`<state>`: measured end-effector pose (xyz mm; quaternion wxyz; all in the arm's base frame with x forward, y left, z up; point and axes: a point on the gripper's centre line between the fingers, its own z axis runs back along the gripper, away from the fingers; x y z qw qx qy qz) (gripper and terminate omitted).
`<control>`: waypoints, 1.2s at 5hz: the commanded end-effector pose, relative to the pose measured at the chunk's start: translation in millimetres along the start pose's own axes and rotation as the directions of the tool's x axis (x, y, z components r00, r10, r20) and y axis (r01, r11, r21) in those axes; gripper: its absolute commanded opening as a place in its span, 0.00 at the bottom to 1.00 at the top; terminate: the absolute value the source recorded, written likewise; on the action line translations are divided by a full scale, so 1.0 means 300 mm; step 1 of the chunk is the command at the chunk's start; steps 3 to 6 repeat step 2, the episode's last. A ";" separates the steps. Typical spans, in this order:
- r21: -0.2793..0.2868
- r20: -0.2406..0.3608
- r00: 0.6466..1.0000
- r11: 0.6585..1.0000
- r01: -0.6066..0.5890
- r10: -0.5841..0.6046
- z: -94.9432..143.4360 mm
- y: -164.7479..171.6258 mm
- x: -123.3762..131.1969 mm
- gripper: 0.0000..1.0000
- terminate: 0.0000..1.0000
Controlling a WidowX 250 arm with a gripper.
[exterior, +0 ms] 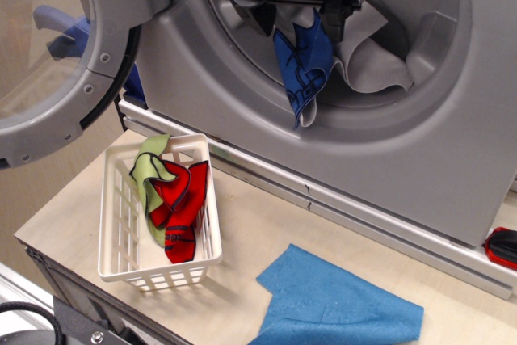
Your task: Put clothes in laundry machine
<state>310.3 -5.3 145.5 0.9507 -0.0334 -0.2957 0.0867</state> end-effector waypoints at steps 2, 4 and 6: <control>-0.048 -0.057 0.998 0.999 0.014 -0.016 0.170 -0.053 0.031 1.00 1.00; -0.048 -0.057 0.998 0.999 0.014 -0.016 0.170 -0.053 0.031 1.00 1.00; -0.048 -0.057 0.998 0.999 0.014 -0.016 0.170 -0.053 0.031 1.00 1.00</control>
